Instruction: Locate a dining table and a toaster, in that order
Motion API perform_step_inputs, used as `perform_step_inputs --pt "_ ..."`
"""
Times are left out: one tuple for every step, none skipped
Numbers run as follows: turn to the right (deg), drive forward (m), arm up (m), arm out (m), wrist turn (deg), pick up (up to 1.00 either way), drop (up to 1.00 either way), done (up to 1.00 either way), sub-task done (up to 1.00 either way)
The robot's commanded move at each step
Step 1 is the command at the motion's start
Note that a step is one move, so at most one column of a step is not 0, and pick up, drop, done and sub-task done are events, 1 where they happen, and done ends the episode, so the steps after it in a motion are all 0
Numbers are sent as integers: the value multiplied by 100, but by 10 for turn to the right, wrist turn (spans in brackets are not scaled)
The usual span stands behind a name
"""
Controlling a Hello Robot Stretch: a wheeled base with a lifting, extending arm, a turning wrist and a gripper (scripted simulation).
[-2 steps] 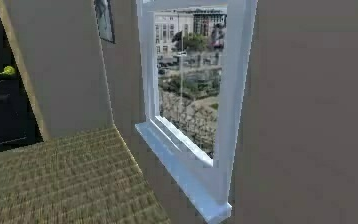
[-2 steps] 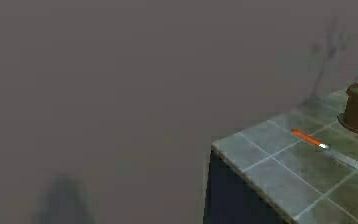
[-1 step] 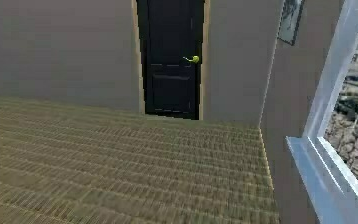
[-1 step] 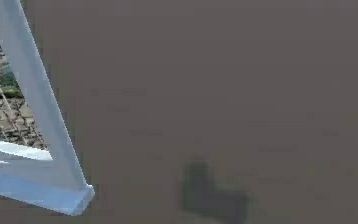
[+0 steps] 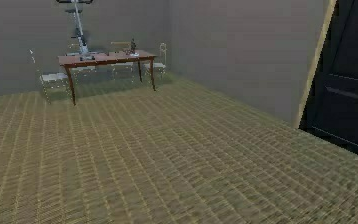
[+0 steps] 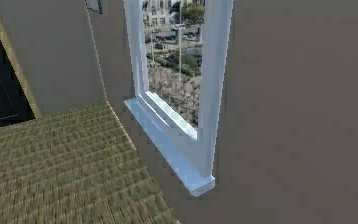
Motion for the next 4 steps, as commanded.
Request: perform_step_inputs --pt "-120 0 0 0 0 0 0 0 0" --pt "0 15 0 0 0 0 0 0 0" --pt "-180 0 0 0 0 0 0 0 0" --pt "0 100 0 0 0 0 0 0 0"
